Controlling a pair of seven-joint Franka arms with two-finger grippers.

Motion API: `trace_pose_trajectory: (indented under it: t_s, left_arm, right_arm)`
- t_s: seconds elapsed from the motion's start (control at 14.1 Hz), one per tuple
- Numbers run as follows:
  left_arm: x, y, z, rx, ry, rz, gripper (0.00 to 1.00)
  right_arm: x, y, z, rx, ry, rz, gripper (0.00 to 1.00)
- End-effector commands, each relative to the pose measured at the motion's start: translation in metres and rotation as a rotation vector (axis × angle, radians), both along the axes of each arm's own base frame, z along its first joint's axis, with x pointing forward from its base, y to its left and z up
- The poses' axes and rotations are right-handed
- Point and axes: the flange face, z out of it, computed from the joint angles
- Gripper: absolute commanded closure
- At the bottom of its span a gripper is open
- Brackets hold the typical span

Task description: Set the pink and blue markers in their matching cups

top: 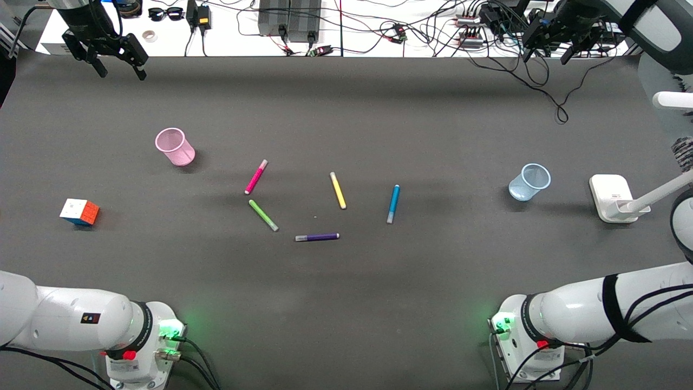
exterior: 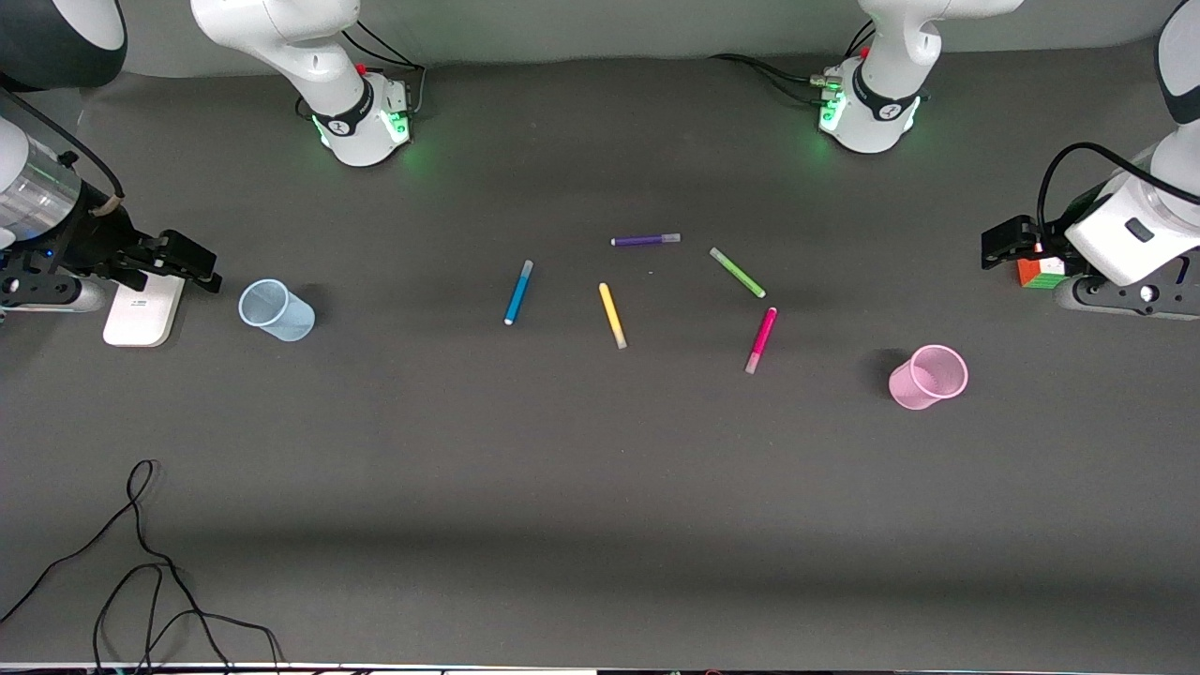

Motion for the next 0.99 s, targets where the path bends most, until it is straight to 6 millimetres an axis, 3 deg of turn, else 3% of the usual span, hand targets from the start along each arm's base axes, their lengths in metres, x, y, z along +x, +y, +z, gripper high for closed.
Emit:
trace_pose_trajectory:
  t_s: [0.0, 0.57, 0.71, 0.92]
  left_arm:
    - [-0.005, 0.0, 0.005, 0.002, -0.003, -0.016, 0.0]
    - [-0.002, -0.004, 0.003, 0.001, 0.003, -0.02, 0.0]
    - [-0.002, -0.017, 0.002, -0.001, 0.0, -0.042, 0.0]
    - [-0.006, -0.059, 0.0, -0.01, -0.007, -0.12, 0.0]
  right_arm:
    - [-0.002, -0.001, -0.002, 0.006, 0.013, 0.022, 0.0]
    - [0.003, 0.005, -0.012, 0.002, 0.035, 0.032, 0.0]
    - [0.004, 0.007, -0.014, 0.001, 0.043, 0.033, 0.0]
    - [0.004, 0.026, -0.015, 0.015, 0.051, 0.038, 0.0]
